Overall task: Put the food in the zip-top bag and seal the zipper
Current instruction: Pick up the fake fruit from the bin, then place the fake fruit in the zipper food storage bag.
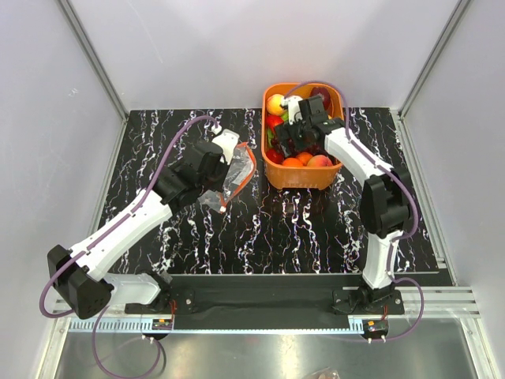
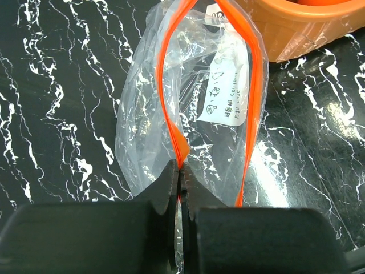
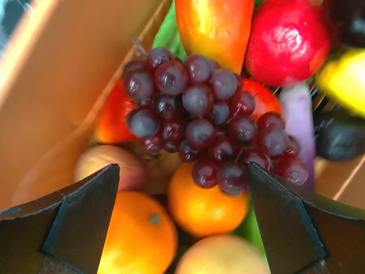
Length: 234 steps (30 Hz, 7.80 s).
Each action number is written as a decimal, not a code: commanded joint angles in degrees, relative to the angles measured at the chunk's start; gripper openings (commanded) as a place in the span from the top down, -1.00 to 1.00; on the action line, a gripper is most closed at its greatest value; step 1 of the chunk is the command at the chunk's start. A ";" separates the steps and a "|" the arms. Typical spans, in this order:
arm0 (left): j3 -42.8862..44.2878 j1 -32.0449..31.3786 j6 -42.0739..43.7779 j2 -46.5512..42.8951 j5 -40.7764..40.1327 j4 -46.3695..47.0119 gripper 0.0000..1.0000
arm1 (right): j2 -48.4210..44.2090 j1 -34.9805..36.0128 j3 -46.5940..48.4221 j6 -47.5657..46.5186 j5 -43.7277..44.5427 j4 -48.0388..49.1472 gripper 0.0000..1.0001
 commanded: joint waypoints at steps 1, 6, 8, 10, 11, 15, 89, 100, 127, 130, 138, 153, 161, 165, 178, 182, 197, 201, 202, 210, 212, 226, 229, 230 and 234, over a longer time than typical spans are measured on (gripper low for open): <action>0.25 0.22 0.54 -0.99 1.75 3.05 1.00 | 1.95 -0.03 -0.72 -15.57 2.02 5.49 -0.99; 0.25 0.22 0.72 -0.91 1.66 3.14 1.00 | 8.46 -0.29 2.09 -19.72 8.00 6.37 -0.99; 0.25 0.30 0.72 -0.91 1.75 3.22 1.00 | 11.54 -0.29 3.15 -20.35 10.88 6.99 -0.99; 0.34 0.22 0.72 -0.82 1.75 3.14 1.00 | 14.35 -0.29 5.25 -19.73 11.96 6.82 -0.99; 0.34 0.22 0.72 -0.73 1.75 3.14 1.00 | 15.06 -0.29 6.04 -19.38 12.74 6.73 -0.99; 0.25 0.22 0.72 -0.64 1.92 3.14 1.00 | 17.87 -0.29 11.75 -15.88 12.05 4.71 -0.47; -14.61 7.87 -39.35 -7.58 51.58 27.83 1.00 | -35.12 12.80 -52.57 24.49 -33.74 49.00 0.49; -9.52 7.60 -39.62 -10.22 55.88 25.03 1.00 | -30.29 17.73 -49.85 18.86 -27.68 43.99 0.51; -0.81 -0.84 -26.10 -4.15 51.50 12.29 1.00 | -29.05 24.67 -43.51 18.41 -18.28 39.50 0.52; -1.68 -0.14 -24.42 -5.21 47.81 10.70 1.00 | -31.95 24.76 -44.48 17.19 -18.54 37.85 0.51; -2.13 1.36 -21.44 -5.57 41.75 8.77 1.00 | -41.88 27.92 -50.19 14.37 -15.11 34.76 0.49; 0.87 1.27 -15.98 -3.89 35.41 6.56 1.00 | -49.80 31.88 -51.78 12.97 -15.98 30.10 0.48; -2.99 1.27 -15.89 -5.82 39.96 12.97 1.00 | -50.68 31.96 -52.57 13.58 -18.63 34.15 0.46; -4.67 1.27 -16.24 -7.58 43.93 17.45 1.00 | -50.67 32.05 -52.48 11.83 -17.66 33.35 0.46; -14.68 -2.33 -27.04 -9.96 49.39 43.45 1.00 | -54.89 32.05 -51.34 11.56 -9.77 41.19 0.49; -22.77 -5.93 -31.88 -9.00 44.65 65.29 1.00 | -58.84 32.05 -48.02 5.86 -3.96 26.93 0.44; -21.99 -14.46 -53.99 18.94 43.85 119.57 1.00 | -71.60 31.96 -53.80 11.56 -2.54 15.86 0.34; -23.47 -14.37 -59.57 21.68 40.96 129.77 1.00 | -71.67 31.97 -53.80 11.65 -3.25 16.39 0.19; -24.61 -14.37 -60.96 21.86 39.55 131.53 1.00 | -72.20 31.96 -54.32 11.65 -2.81 17.00 0.02; -23.13 -14.29 -63.53 20.19 40.95 131.55 1.00 | -70.46 31.96 -52.22 13.23 0.52 13.32 -0.43; -22.69 -13.76 -63.61 18.97 41.30 131.55 1.00 | -70.19 32.05 -51.43 13.67 0.62 12.18 -0.42; -27.26 -9.36 -49.93 3.68 45.26 103.24 1.00 | -72.56 31.96 -45.11 20.61 10.82 2.95 -0.05; -26.47 -9.36 -38.44 -1.60 43.86 88.90 1.00 | -70.90 31.96 -42.92 24.02 12.92 0.07 -0.07; -26.38 -9.62 -36.74 -3.35 43.41 85.87 1.00 | -69.85 31.88 -42.03 25.00 14.41 -1.26 -0.07; -25.24 -10.85 -29.79 -6.17 40.60 73.39 1.00 | -64.75 31.96 -39.74 28.96 21.36 -4.61 -0.07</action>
